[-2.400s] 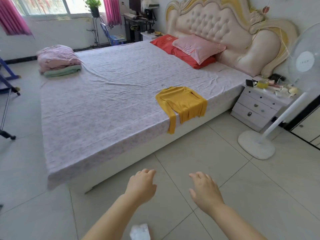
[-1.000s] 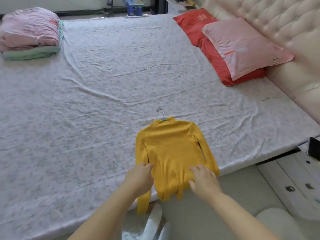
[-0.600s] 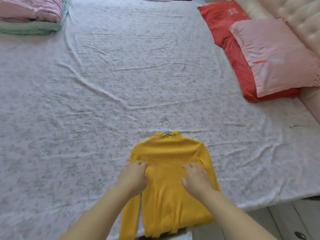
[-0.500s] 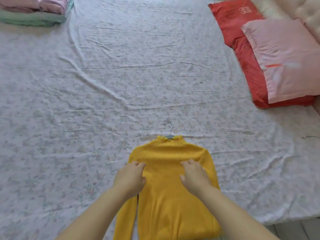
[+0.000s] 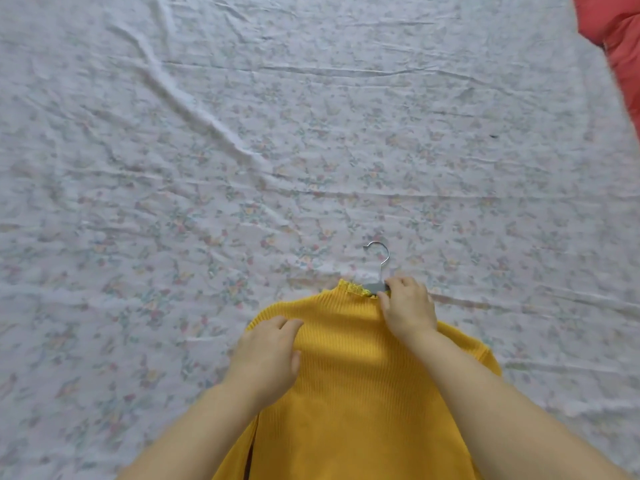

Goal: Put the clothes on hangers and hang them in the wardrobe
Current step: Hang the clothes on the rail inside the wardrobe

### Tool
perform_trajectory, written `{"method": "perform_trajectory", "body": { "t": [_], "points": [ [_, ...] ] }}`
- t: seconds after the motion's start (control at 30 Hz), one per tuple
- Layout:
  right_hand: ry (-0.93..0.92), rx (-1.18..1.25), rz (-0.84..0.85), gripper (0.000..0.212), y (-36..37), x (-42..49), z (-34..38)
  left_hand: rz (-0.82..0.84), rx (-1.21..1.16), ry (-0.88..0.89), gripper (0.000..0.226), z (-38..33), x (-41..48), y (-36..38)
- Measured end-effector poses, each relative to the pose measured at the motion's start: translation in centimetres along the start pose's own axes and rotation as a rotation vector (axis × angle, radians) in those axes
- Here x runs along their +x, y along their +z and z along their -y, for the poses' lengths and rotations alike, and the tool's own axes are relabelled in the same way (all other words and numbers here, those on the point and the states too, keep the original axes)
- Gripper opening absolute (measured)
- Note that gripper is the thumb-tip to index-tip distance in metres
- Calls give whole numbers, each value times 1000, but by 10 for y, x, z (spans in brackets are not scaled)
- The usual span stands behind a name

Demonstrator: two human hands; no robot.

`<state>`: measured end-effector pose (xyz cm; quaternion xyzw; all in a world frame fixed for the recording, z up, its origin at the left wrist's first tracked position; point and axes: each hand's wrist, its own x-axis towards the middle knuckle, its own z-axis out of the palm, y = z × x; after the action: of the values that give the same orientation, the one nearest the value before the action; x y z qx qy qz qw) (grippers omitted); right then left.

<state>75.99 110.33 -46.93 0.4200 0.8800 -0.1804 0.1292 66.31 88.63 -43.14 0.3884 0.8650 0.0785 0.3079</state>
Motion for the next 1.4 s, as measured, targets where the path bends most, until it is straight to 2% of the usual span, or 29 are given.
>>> {"method": "perform_trajectory", "body": {
  "t": [0.1, 0.2, 0.3, 0.5, 0.8, 0.87, 0.97, 1.03, 1.13, 1.27, 1.4],
  "points": [
    [3, 15, -53, 32, 10, 0, -3, -47, -24, -4, 49, 5, 2, 7],
    [-44, 97, -149, 24, 1, -12, -2, -86, -41, 11, 50, 4, -1, 6],
    [-101, 222, -215, 18, -25, -37, 2, -153, -87, 58, 50, -4, -10, -5],
    [-231, 309, -251, 20, -88, -117, 20, -268, -124, 100, 47, -33, -43, -38],
    [-259, 431, -341, 25, -180, -234, 78, -412, -206, 95, 32, -48, -138, -107],
    [-256, 466, -330, 34, -195, -257, 88, -467, -255, 123, 24, -47, -164, -125],
    [-301, 472, -296, 29, -210, -285, 102, -533, -383, 113, 14, -44, -213, -147],
    [-388, 439, -275, 26, -218, -302, 112, -585, -478, 57, 10, -42, -250, -156],
    [-577, 386, -243, 22, -231, -330, 134, -724, -646, -76, 17, -41, -311, -164],
    [-846, 358, -241, 28, -247, -371, 169, -868, -772, -203, 19, -35, -392, -175],
    [-1141, 320, -302, 34, -265, -423, 224, -1061, -802, -325, 41, -13, -473, -189]
  ]
}}
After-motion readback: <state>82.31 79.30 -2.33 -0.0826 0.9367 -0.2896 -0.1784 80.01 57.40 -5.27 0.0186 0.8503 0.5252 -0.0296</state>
